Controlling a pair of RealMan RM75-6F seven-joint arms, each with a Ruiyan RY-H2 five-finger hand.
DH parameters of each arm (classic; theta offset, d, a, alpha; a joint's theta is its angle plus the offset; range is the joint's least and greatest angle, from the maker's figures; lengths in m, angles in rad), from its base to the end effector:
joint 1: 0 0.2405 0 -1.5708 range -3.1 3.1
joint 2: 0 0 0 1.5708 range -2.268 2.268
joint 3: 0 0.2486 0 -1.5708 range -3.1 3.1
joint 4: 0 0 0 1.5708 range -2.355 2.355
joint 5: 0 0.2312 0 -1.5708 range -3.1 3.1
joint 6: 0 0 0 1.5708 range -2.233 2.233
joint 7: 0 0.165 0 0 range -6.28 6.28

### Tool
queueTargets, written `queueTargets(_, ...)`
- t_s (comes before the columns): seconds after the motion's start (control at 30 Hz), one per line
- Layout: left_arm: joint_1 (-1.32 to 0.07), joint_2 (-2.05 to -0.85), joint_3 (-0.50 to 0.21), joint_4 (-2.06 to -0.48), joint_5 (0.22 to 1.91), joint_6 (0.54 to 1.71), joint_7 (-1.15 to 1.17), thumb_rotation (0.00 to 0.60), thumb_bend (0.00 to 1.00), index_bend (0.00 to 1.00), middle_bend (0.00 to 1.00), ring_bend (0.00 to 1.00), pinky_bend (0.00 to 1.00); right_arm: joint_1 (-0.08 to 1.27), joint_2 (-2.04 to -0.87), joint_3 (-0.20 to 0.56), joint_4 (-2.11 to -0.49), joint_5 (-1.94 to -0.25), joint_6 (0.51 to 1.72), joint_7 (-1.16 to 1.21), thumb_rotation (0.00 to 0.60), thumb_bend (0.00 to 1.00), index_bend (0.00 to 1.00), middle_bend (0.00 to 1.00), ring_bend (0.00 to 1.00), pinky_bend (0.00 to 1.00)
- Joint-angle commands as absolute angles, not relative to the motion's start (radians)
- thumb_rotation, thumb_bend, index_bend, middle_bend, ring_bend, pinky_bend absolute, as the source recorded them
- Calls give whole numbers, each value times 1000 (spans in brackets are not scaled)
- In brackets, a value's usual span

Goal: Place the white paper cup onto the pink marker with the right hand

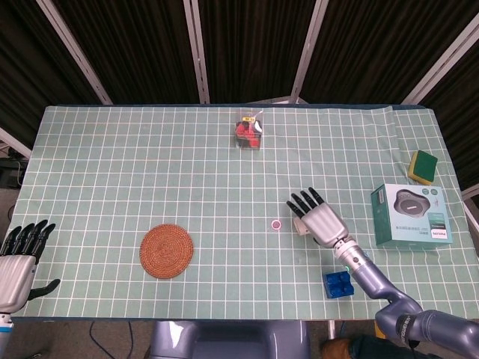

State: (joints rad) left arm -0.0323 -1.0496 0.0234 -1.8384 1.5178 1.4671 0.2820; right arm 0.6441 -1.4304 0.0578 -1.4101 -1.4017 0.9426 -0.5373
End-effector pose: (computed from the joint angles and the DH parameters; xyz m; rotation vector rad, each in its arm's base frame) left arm -0.2829 0.1674 0.1229 -1.4810 -0.8976 -0.7292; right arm -0.2009 -0.3383 -0.0234 2.0797 -0.4300 0.6113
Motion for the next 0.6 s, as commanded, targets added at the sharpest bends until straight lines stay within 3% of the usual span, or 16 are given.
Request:
queueTargets(0.03,-32,-1049,24,-1839,1520,1469,281,600,0,0,0,0,0,627,-1399,32,-1528,-1386,986,-741,600,77,0,0,0,0)
queueTargets(0.23,-30,-1045,27,-1840,1526,1473,275,600,0,0,0,0,0,624,-1427,-6,-1600,-1319,1001,-1094,600,86,0,0,0,0)
queueTargets(0.6,-33,-1043,26,-1839,1523,1469,273,600,0,0,0,0,0,661,-1518,-25,-1538,-1261,1003,-1384,600,101,0,0,0,0)
